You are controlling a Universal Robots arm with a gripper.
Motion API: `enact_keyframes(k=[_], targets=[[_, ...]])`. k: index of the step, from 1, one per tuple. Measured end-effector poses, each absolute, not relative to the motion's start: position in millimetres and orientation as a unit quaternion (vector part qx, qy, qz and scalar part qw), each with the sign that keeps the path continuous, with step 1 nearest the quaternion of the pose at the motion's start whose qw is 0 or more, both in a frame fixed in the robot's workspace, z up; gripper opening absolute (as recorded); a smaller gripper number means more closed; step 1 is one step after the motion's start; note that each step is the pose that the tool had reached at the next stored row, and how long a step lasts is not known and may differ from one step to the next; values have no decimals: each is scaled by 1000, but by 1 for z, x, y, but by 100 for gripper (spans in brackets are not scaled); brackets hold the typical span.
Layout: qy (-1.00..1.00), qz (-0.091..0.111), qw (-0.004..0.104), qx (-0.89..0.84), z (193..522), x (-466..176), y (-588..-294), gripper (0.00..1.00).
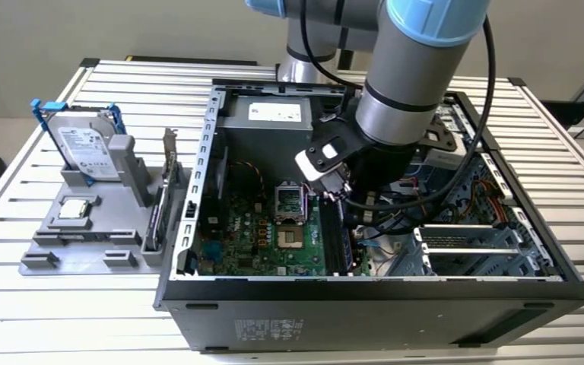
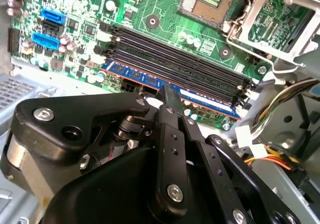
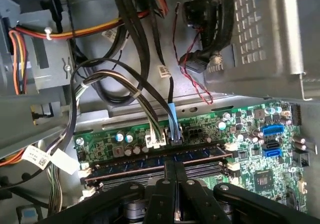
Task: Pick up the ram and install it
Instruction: 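Press down the ram until it locks into place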
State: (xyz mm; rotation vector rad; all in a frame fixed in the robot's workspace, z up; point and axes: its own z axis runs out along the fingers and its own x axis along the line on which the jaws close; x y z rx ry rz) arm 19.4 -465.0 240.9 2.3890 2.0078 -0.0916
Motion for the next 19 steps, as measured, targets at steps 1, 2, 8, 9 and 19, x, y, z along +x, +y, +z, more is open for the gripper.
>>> enact_keyframes(k=[1,2,8,9,19], targets=[[647,-29,10,762,241,19,-465,0],[652,-29,10,758,241,19,-465,0],[675,-29,11,737,241,19,-463,0],[677,-29,11,735,241,19,-463,0],[678,-29,11,735,239,19,-459,0]])
